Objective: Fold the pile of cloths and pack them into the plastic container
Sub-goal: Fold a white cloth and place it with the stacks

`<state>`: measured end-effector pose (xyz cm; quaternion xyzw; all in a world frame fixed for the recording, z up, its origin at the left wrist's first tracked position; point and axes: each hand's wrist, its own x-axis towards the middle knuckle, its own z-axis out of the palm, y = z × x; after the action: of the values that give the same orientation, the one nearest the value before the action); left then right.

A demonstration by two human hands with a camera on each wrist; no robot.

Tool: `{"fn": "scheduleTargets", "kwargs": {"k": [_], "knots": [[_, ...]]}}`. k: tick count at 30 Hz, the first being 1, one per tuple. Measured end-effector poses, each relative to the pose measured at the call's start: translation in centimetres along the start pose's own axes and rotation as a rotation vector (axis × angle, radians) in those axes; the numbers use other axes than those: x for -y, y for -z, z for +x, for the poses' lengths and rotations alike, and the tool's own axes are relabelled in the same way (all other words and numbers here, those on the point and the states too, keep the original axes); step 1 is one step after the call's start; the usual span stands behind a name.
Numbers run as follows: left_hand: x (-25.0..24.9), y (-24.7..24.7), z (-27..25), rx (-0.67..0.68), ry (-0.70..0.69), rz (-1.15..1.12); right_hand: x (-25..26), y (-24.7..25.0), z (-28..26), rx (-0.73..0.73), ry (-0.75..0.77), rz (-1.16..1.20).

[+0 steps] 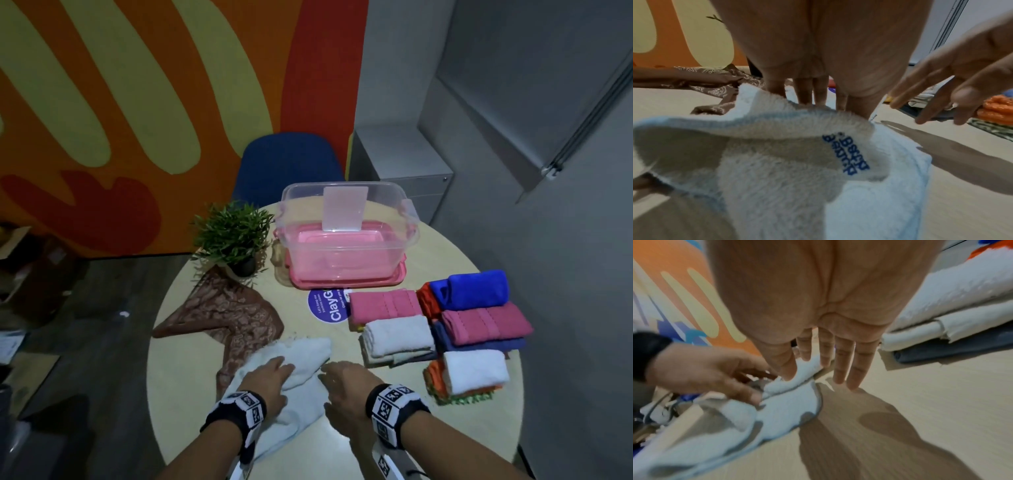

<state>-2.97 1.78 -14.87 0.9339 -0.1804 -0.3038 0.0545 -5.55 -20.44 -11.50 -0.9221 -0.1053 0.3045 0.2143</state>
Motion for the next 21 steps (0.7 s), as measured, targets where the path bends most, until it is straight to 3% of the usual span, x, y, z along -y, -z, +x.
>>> {"fn": "scheduleTargets", "kwargs": {"k": [3, 7, 14, 18, 21], "knots": [[1.4, 0.3, -0.3, 0.021, -0.088, 0.011, -0.4, -3.4, 1.7, 0.013, 0.076, -0.140], [2.0, 1.5, -0.1, 0.089, -0.127, 0.046, 0.6, -5.1, 1.7, -0.021, -0.015, -0.238], [2.9, 1.0, -0.6, -0.087, -0.206, -0.059, 1.3, -5.3, 1.4, -0.222, -0.237, 0.147], [2.2, -0.2, -2.2, -0.075, -0.261, -0.065, 1.8, -3.6, 2.7, -0.329, -0.331, 0.449], [2.4, -0.7, -2.9, -0.105, -0.255, -0.215, 2.4, -2.3, 3.2, -0.421, -0.356, 0.466]]}}
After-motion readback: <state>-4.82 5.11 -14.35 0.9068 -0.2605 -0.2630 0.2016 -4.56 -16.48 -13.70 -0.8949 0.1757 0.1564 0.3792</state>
